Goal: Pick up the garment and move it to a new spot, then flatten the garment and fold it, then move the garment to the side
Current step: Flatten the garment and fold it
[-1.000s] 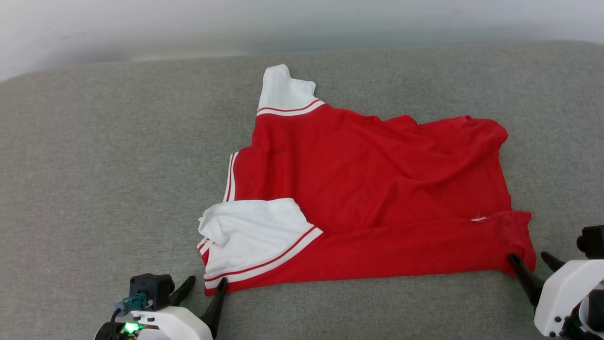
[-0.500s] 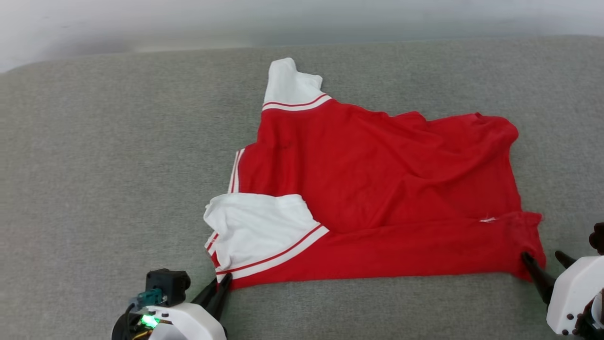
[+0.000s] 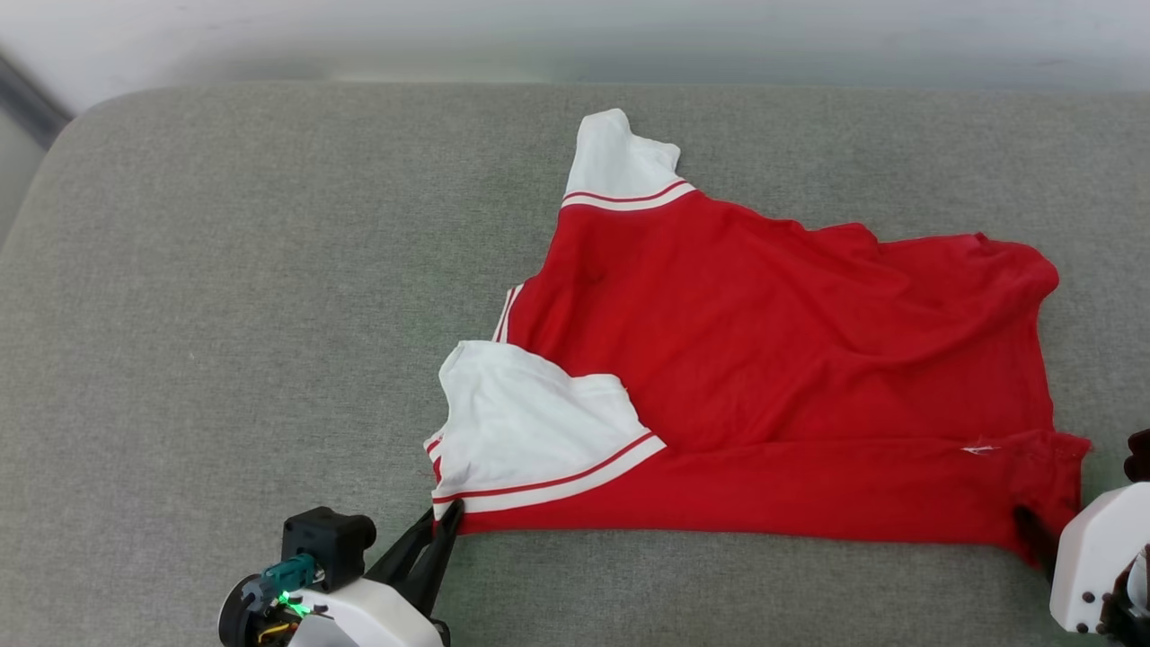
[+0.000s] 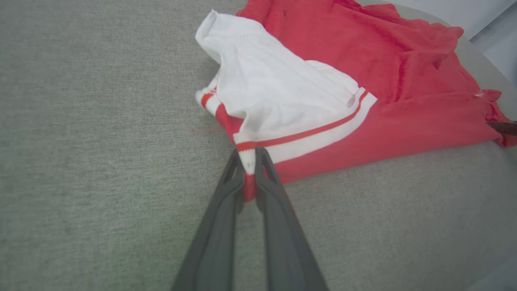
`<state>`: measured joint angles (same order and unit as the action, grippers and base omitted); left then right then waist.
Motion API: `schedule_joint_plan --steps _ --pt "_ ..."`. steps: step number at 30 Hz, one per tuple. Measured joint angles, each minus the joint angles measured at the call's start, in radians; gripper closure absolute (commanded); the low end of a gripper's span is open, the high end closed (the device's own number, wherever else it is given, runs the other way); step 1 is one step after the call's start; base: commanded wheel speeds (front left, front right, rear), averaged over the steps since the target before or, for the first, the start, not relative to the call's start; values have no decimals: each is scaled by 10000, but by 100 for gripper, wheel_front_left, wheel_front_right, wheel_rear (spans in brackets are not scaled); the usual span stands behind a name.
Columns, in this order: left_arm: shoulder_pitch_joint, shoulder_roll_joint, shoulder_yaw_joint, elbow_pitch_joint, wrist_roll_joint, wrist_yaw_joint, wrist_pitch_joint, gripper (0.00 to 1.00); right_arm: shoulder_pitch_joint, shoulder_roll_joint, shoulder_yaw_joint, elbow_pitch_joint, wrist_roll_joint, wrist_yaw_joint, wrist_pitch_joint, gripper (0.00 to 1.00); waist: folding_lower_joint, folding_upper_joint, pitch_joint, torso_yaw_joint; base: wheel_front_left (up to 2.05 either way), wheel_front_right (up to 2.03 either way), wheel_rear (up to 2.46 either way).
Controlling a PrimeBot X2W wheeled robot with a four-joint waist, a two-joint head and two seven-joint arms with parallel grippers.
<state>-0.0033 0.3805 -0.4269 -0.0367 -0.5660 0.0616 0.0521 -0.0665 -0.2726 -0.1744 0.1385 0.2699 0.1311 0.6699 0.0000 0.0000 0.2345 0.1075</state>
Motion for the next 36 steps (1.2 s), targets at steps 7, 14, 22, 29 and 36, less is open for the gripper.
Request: schedule_joint_plan --steps 7,14,22,29,36 --pt "-5 46 -113 -240 151 8 -31 100 -223 48 109 347 109 -23 253 100 -1 0 180 169 0 0 0" --pt "156 280 -100 -136 234 44 -107 100 -116 -2 161 290 313 0 73 100 0 0 -122 125 0 0 0" --pt "854 566 -136 -259 186 144 -109 100 890 -58 -535 -888 297 8 347 100 0 0 -892 -99 0 0 0" --pt "1533 646 -686 -360 178 25 201 100 2068 54 -1206 -2013 169 8 1337 100 0 0 -1349 -403 0 0 0" --pt "1764 589 -1141 -56 174 -90 422 100 2561 -8 -1605 -1983 -234 8 1538 100 0 0 -1435 -512 0 0 0"
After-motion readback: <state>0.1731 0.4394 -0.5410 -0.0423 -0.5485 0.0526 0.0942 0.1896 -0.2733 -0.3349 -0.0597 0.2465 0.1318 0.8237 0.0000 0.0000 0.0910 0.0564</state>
